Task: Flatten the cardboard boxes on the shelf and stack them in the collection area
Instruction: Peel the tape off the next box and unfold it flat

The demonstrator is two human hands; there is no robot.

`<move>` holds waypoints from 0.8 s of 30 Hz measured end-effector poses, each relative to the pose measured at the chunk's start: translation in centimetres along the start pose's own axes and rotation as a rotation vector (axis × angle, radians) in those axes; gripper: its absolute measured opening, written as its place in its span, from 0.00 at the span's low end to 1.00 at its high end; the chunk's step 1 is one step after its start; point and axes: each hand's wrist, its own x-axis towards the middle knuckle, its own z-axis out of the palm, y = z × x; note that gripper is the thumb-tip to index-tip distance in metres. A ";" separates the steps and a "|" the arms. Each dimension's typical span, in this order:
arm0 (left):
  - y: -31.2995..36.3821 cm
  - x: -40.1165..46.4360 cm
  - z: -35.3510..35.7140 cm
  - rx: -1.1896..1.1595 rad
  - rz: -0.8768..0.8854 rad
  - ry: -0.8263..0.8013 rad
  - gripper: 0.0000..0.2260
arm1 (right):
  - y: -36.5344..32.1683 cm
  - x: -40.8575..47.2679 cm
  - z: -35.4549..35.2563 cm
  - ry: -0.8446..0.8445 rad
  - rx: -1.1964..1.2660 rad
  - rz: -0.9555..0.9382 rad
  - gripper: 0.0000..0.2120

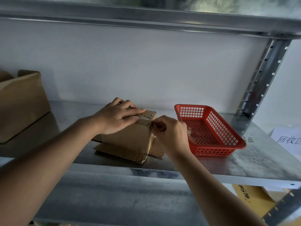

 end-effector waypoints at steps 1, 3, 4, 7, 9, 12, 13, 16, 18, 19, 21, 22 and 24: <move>-0.1 0.0 0.0 0.004 0.006 -0.001 0.24 | 0.1 0.3 -0.3 -0.042 -0.048 -0.038 0.05; -0.2 -0.1 -0.1 0.021 0.013 -0.008 0.25 | 0.0 0.9 -1.0 -0.113 -0.198 -0.133 0.04; -0.2 -0.1 -0.1 0.029 0.013 -0.011 0.26 | -0.1 1.2 -1.3 -0.130 -0.271 -0.175 0.04; -0.3 -0.1 -0.1 0.044 0.018 -0.007 0.30 | -0.4 1.9 -2.1 -0.158 -0.371 -0.284 0.03; -0.3 -0.1 -0.1 0.052 0.019 -0.005 0.29 | -0.1 2.2 -2.5 -0.188 -0.380 -0.336 0.02; -0.1 0.2 -0.2 -0.007 -0.016 -0.027 0.27 | 0.6 2.2 -2.7 -0.222 -0.305 -0.333 0.04; 0.2 0.4 -0.5 -0.051 -0.052 -0.045 0.26 | 0.7 2.0 -2.5 -0.221 -0.245 -0.294 0.03; 2.1 1.1 -1.4 0.001 -0.111 -0.081 0.32 | 0.5 1.6 -1.8 -0.154 -0.020 -0.076 0.04; 3.5 1.3 -1.4 0.073 -0.112 -0.091 0.35 | 0.5 1.5 -1.5 -0.121 0.103 0.072 0.06; 4.0 1.3 -1.2 0.088 -0.119 -0.100 0.33 | 0.5 1.5 -1.4 -0.123 0.157 0.123 0.07; 4.4 1.0 -0.8 0.104 -0.133 -0.113 0.26 | 0.5 1.4 -1.4 -0.130 0.232 0.180 0.08; 4.4 0.8 -0.7 0.097 -0.141 -0.113 0.23 | 0.5 1.3 -1.3 -0.126 0.243 0.193 0.09; 4.2 0.4 -0.8 0.058 -0.147 -0.104 0.19 | 0.2 1.3 -1.2 -0.105 0.215 0.177 0.09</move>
